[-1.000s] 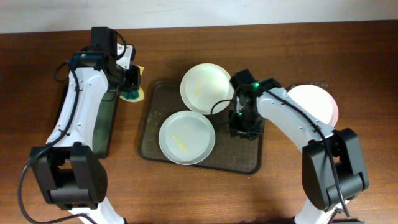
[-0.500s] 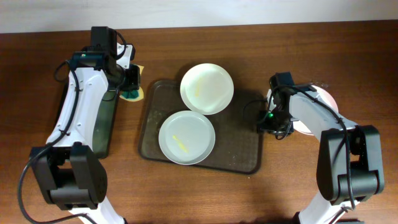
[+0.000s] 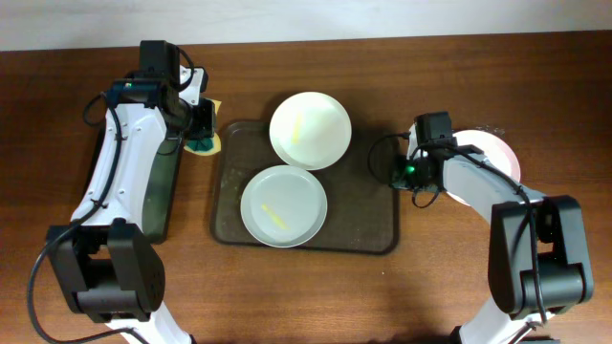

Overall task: Clean dirty plates on tray and stack at the side
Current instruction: 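Grip the rim of the next plate on the tray with the right gripper, then scrub the held plate with the sponge in the left gripper, then lift the plate with the right gripper and stack it on the side plate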

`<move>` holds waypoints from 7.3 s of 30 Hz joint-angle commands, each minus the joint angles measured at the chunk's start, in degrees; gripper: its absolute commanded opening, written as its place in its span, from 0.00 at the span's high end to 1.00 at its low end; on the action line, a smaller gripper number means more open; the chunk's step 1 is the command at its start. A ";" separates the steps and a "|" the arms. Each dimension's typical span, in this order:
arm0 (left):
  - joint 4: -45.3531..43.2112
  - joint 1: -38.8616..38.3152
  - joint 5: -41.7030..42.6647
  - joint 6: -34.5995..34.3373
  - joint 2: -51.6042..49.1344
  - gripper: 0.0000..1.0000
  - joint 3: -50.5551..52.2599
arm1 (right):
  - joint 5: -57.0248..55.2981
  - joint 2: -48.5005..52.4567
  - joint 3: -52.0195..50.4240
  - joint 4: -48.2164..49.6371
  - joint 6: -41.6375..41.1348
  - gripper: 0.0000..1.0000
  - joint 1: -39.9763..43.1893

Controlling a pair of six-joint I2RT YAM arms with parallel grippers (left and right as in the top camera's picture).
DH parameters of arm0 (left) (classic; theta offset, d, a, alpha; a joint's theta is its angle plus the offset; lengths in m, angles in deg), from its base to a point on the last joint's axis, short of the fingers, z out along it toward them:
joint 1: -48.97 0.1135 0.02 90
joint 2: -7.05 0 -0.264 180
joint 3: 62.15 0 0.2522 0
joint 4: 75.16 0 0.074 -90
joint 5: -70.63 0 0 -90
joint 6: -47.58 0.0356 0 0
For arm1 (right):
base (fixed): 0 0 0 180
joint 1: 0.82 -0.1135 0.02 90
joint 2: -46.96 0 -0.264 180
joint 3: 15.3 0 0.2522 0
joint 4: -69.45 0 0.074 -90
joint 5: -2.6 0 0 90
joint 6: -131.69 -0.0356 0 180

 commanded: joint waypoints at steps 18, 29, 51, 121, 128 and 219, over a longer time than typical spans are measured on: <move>0.55 -0.22 0.07 0.04 0.87 1.00 -0.98 | 8.66 -0.13 9.81 -12.50 -9.53 0.30 -18.88; 2.03 -0.22 0.07 0.02 0.87 1.00 -0.98 | 6.21 4.35 5.62 -2.25 -19.69 0.61 -26.16; -16.72 -14.78 1.77 -35.04 0.87 1.00 27.74 | -1.42 4.37 5.86 -1.62 -34.42 0.96 -29.64; -25.35 -18.21 16.44 -3.63 1.05 1.00 29.33 | 0.37 4.37 5.57 -2.71 -29.05 0.96 -29.53; -19.98 -18.21 -0.57 -11.52 1.05 1.00 29.33 | 0.35 4.37 5.57 -2.69 -29.05 0.96 -29.53; -10.25 -9.94 -9.99 -23.45 14.16 1.00 24.24 | -91.06 -25.29 5.73 -25.79 -10.82 0.96 -49.40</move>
